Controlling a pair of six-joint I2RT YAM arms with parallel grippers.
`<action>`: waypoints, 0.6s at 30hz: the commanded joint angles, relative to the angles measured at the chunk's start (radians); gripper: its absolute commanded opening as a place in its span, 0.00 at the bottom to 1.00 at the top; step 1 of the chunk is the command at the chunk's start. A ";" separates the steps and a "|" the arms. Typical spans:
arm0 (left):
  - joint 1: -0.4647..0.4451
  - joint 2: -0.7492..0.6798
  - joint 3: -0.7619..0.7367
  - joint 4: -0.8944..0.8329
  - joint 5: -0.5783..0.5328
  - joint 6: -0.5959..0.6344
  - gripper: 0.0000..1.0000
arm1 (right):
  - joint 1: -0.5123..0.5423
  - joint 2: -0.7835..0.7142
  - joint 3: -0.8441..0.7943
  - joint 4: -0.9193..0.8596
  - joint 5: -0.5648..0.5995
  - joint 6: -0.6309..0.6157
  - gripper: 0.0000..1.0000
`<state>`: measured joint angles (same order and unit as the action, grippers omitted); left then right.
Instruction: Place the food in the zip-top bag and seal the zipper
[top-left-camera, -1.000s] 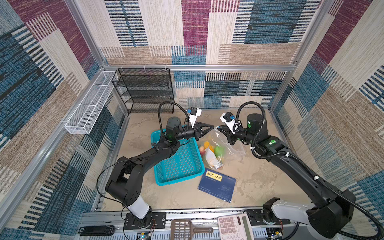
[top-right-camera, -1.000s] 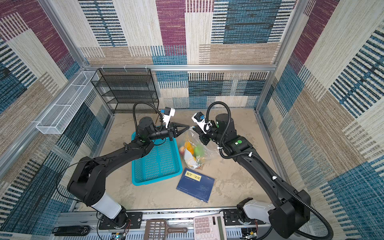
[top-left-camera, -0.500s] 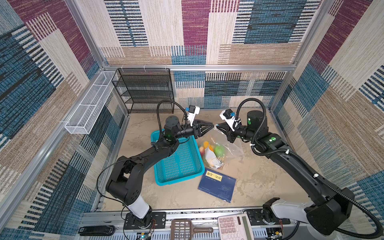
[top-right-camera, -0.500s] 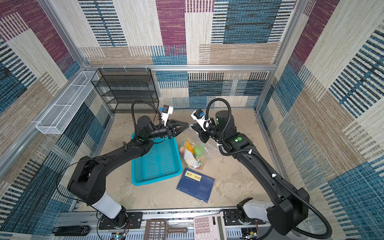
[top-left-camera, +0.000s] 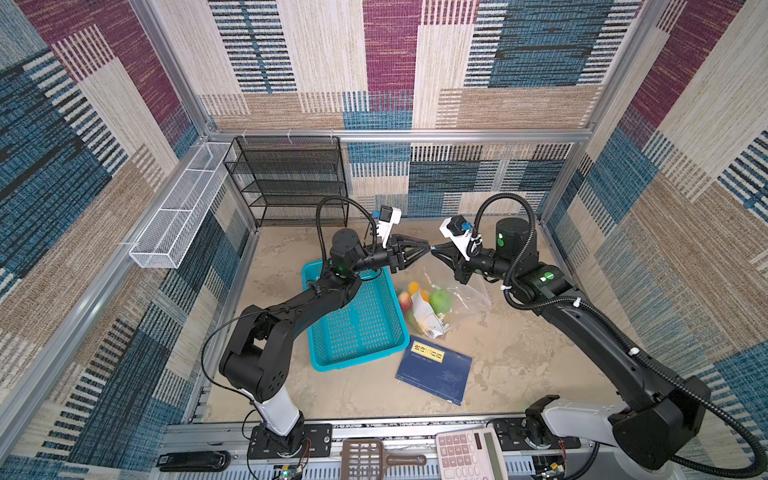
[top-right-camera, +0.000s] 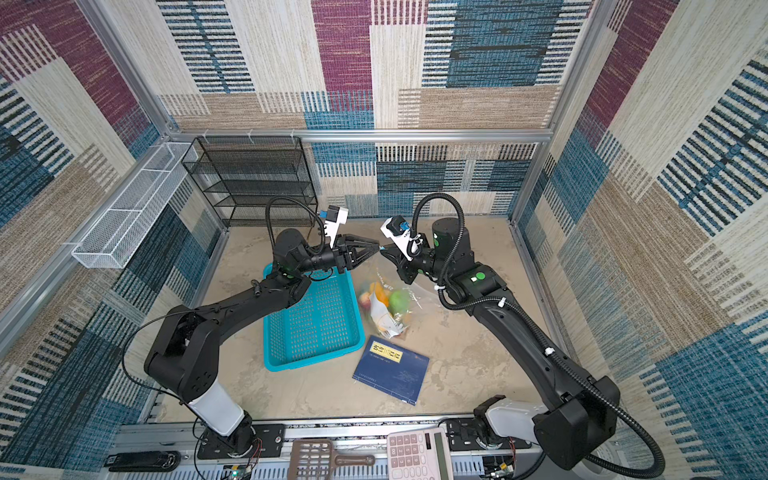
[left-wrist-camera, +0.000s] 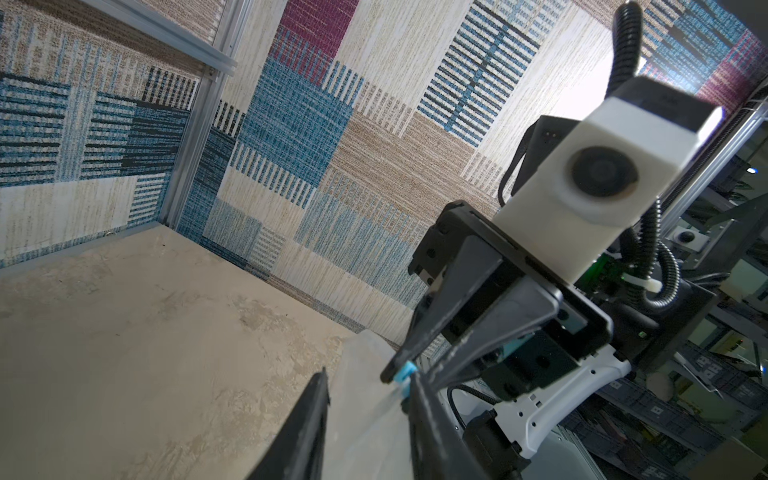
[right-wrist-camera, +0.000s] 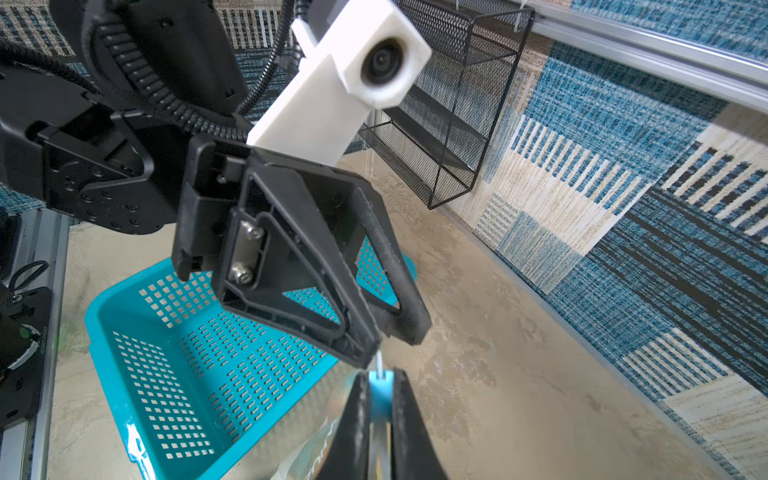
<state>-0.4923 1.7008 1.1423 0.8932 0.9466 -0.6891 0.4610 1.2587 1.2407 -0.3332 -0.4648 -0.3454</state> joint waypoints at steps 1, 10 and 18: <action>-0.005 -0.003 -0.002 0.056 0.028 -0.020 0.29 | 0.001 0.002 0.010 0.044 -0.017 -0.003 0.00; -0.023 0.017 0.010 0.043 0.040 -0.019 0.09 | 0.001 0.008 0.007 0.060 -0.041 -0.004 0.00; -0.026 0.018 0.017 0.023 0.038 -0.009 0.00 | 0.001 -0.002 -0.013 0.077 -0.055 -0.033 0.00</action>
<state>-0.5091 1.7210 1.1534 0.9123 0.9691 -0.7036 0.4568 1.2617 1.2301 -0.3271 -0.4492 -0.3611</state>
